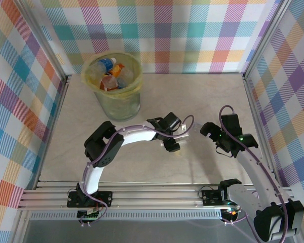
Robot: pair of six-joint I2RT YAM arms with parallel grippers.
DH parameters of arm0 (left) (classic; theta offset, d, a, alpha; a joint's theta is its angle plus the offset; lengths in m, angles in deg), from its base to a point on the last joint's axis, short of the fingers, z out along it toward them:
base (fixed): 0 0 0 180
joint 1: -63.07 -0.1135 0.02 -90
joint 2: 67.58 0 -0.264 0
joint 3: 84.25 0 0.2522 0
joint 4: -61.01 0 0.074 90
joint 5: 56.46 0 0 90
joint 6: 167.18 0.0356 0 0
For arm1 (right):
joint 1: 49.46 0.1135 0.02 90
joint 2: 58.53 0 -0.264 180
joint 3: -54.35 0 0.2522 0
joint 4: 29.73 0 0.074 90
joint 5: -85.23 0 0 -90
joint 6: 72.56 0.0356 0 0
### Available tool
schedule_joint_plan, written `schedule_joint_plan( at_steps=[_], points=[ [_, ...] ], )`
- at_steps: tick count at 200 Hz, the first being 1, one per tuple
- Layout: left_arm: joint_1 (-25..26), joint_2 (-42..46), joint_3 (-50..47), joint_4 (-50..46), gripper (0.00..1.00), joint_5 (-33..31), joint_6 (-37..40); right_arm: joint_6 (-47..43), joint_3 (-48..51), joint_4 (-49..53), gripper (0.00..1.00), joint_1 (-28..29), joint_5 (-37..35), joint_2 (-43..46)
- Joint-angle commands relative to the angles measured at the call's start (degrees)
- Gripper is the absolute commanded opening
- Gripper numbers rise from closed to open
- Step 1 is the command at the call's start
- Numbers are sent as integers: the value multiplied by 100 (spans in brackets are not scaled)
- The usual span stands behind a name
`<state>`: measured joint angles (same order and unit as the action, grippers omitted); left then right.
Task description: Put the plastic bottles in the bin
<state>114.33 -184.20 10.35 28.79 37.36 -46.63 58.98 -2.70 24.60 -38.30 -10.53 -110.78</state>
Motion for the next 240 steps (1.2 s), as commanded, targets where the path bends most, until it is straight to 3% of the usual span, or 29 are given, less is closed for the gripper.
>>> schedule_joint_plan(
  at_steps=[1,38,84,114,181,240],
  points=[
    [-10,895,467,-272,64,-734,-457,-40,-90,9,100,-26,48,185],
    [-150,1343,1614,-1559,66,-1779,-1010,-117,-139,82,100,-26,130,366],
    [-737,1666,3249,-2720,67,-2054,-1402,-181,-104,54,100,-26,304,390],
    [-1353,1635,3874,-2919,67,-2417,-1271,-216,-66,38,100,-26,392,368],
    [-2918,1523,4213,-2495,67,-2714,-561,-224,-31,-5,100,-26,487,359],
    [-3559,973,4542,-2326,69,-2988,31,-172,-13,-137,100,-26,618,223]
  ],
)
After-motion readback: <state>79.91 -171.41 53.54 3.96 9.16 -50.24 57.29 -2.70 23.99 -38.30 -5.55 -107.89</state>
